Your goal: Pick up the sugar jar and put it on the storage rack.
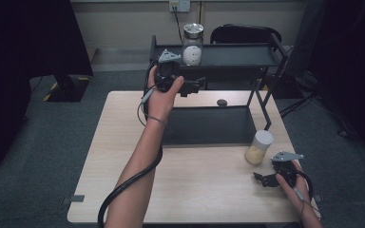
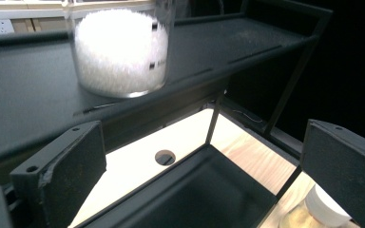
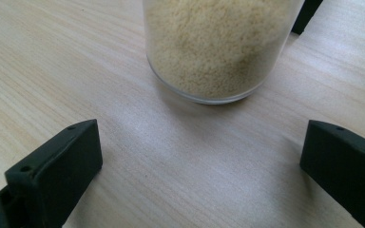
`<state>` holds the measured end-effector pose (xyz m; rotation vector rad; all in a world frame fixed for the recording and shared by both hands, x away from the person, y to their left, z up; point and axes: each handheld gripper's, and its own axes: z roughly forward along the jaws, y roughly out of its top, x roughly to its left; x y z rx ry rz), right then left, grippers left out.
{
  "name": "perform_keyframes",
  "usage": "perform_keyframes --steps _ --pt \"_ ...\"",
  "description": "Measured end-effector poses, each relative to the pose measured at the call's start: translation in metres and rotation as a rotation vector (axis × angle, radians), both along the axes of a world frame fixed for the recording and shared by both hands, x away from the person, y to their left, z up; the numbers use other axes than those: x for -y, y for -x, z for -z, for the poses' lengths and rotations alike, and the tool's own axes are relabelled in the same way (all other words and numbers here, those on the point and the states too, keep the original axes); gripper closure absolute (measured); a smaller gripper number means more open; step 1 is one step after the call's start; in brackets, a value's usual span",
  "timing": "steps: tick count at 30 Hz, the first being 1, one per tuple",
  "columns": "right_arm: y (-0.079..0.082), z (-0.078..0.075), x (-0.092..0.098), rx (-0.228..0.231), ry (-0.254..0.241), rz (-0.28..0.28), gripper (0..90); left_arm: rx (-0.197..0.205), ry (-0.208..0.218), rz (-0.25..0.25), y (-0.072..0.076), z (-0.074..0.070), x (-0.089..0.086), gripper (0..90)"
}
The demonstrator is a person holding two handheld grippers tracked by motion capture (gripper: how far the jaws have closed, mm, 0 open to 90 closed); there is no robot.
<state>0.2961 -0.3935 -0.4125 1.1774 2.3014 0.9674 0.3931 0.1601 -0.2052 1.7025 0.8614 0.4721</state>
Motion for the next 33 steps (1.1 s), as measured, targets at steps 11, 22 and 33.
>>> perform_keyframes --steps 11,22,33 --pt "0.000 0.000 0.000 0.000 0.000 0.001 0.0 -0.016 0.005 0.028 0.005 0.029 -0.005 1.0" --pt "0.001 0.000 0.000 0.000 -0.001 0.003 0.0 -0.035 -0.008 0.053 0.011 0.055 -0.004 1.5" --pt "0.001 0.000 -0.001 0.000 0.000 0.003 0.0 -0.061 -0.023 0.082 0.016 0.083 -0.007 1.5"
